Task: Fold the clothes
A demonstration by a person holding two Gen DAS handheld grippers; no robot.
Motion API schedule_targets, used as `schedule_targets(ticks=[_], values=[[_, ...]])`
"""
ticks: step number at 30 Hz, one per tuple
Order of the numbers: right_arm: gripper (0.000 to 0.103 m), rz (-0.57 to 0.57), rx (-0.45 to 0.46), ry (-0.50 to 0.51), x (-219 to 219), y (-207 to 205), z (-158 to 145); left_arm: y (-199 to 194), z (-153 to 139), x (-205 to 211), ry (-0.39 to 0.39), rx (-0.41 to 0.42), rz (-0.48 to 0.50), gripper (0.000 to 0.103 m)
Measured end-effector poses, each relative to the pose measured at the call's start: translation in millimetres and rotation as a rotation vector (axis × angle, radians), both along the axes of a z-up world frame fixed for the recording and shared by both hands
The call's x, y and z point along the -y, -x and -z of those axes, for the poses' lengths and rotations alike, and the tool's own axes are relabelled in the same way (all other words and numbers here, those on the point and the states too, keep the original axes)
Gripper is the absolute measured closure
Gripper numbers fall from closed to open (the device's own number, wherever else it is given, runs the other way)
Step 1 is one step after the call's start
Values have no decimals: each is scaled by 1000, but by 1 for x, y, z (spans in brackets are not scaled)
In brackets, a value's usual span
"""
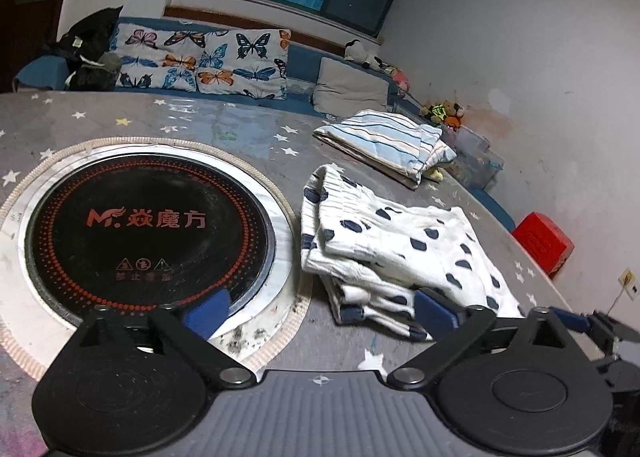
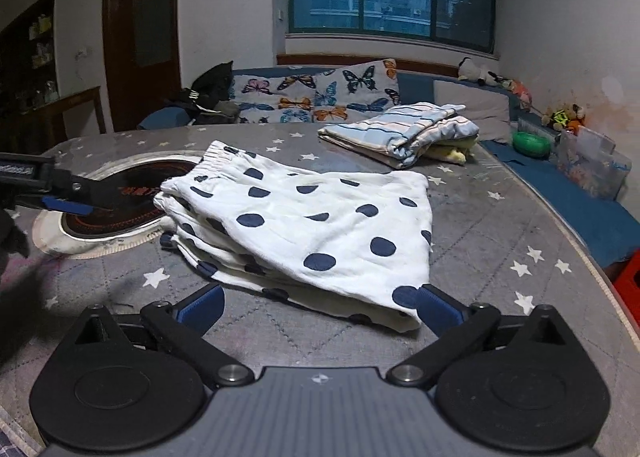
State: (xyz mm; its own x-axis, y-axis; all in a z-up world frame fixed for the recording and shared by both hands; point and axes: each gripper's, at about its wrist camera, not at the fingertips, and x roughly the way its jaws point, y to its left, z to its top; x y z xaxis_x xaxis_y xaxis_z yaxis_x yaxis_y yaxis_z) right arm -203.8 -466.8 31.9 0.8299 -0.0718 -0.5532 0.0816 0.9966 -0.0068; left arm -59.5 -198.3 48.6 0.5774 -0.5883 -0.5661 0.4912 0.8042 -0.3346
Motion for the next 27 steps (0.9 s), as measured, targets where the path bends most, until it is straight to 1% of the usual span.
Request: schedule_targets(ticks=[5,10,17,27], values=[[0,12,0,43,-12,3,0,11,1,-3,-11,7,17,0],[0,2,-1,47,-23,5,1,19,2,-7,-25,13,20,0],[0,16,-18,30,-26,9,4,31,2,-11,-24,29,29,0],[0,65,-35,-24,-26,15,10,47,1,-13,-49,53,39,0]])
